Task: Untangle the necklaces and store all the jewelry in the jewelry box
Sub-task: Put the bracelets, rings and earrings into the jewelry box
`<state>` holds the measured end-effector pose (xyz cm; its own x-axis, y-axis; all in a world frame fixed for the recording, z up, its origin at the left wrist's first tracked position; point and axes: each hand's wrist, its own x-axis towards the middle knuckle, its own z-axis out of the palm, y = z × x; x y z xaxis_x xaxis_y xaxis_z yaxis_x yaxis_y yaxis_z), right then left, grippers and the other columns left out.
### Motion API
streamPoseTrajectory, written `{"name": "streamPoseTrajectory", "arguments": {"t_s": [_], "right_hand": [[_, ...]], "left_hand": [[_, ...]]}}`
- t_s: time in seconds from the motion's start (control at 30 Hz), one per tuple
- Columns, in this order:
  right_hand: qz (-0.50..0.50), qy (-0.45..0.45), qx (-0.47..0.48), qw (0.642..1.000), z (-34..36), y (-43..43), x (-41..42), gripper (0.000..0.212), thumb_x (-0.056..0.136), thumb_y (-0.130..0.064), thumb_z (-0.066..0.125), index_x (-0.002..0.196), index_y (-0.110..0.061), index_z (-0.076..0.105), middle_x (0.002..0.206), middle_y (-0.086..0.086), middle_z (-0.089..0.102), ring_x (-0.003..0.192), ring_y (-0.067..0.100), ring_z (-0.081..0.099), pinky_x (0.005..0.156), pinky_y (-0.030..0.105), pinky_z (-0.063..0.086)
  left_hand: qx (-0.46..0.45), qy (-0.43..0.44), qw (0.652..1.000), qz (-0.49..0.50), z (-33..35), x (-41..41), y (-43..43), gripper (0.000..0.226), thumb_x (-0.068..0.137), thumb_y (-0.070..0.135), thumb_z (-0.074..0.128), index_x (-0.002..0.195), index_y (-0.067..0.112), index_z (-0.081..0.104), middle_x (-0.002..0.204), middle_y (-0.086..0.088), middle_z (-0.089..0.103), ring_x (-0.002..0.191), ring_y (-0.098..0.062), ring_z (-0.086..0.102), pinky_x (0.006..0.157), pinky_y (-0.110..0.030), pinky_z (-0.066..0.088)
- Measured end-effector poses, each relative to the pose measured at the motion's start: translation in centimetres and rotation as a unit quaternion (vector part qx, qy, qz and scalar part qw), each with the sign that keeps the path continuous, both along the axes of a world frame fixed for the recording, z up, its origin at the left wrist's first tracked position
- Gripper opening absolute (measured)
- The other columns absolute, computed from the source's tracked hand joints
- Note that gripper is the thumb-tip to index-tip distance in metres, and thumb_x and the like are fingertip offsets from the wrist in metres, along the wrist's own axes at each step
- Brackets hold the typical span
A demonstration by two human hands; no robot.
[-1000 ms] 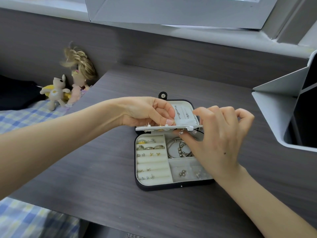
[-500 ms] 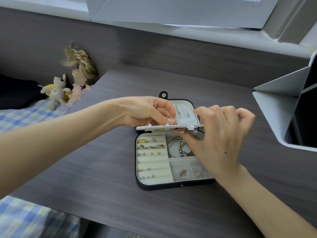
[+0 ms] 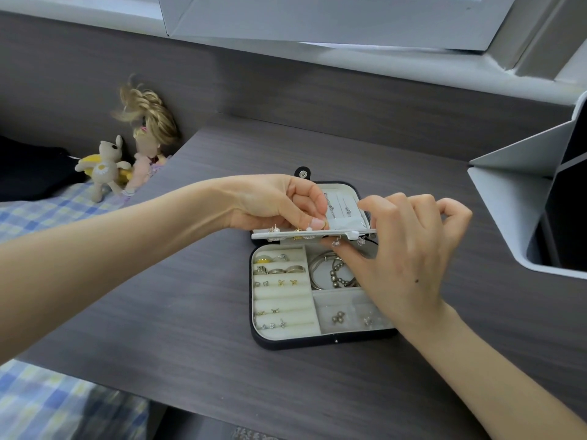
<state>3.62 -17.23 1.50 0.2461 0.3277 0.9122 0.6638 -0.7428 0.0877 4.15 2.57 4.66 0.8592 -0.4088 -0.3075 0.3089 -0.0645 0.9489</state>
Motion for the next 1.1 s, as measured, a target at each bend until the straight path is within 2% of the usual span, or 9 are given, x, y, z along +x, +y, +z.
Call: {"name": "streamPoseTrajectory", "arguments": {"t_s": [0.3, 0.7, 0.83, 0.9, 1.1], "right_hand": [[0.003, -0.007, -0.002, 1.000, 0.0, -0.1, 0.0, 0.043, 0.078, -0.048, 0.071, 0.094, -0.015, 0.048, 0.070, 0.001, 0.056, 0.068, 0.019, 0.041, 0.074, 0.037, 0.026], [0.001, -0.004, -0.005, 1.000, 0.0, 0.0, -0.2, 0.045, 0.078, -0.050, 0.071, 0.094, -0.015, 0.048, 0.070, 0.001, 0.056, 0.069, 0.018, 0.040, 0.074, 0.036, 0.026], [0.005, 0.000, -0.005, 1.000, 0.1, -0.1, -0.2, 0.043, 0.079, -0.048, 0.071, 0.095, -0.015, 0.047, 0.071, 0.002, 0.056, 0.070, 0.018, 0.039, 0.074, 0.036, 0.026], [0.006, 0.002, -0.003, 1.000, 0.0, 0.0, -0.2, 0.042, 0.079, -0.046, 0.071, 0.094, -0.015, 0.047, 0.070, 0.001, 0.056, 0.070, 0.018, 0.039, 0.074, 0.036, 0.026], [0.007, 0.002, -0.001, 1.000, 0.0, -0.1, -0.2, 0.043, 0.078, -0.046, 0.072, 0.094, -0.015, 0.048, 0.071, 0.001, 0.056, 0.070, 0.018, 0.040, 0.074, 0.036, 0.026]], "left_hand": [[0.081, -0.050, 0.995, -0.039, 0.9, 0.2, 0.0, 0.020, 0.079, -0.012, 0.061, 0.082, 0.008, 0.058, 0.070, 0.002, 0.069, 0.063, -0.007, 0.063, 0.061, -0.014, 0.049], [0.186, -0.108, 0.973, -0.086, 2.4, 0.3, -0.5, 0.019, 0.079, -0.010, 0.066, 0.081, 0.008, 0.059, 0.069, 0.000, 0.065, 0.061, -0.005, 0.059, 0.061, -0.014, 0.048], [0.226, -0.118, 0.963, -0.090, 2.8, 0.4, -0.7, 0.017, 0.079, -0.006, 0.068, 0.085, 0.010, 0.065, 0.069, 0.005, 0.068, 0.063, -0.003, 0.061, 0.064, -0.013, 0.049], [0.236, -0.117, 0.961, -0.082, 2.8, 0.4, -0.7, 0.015, 0.079, -0.002, 0.069, 0.085, 0.011, 0.066, 0.069, 0.007, 0.069, 0.065, -0.003, 0.062, 0.066, -0.013, 0.049], [0.229, -0.102, 0.966, -0.067, 2.5, 0.5, -0.6, 0.013, 0.078, 0.001, 0.071, 0.084, 0.013, 0.068, 0.078, -0.003, 0.068, 0.069, -0.009, 0.061, 0.067, -0.014, 0.049]]}}
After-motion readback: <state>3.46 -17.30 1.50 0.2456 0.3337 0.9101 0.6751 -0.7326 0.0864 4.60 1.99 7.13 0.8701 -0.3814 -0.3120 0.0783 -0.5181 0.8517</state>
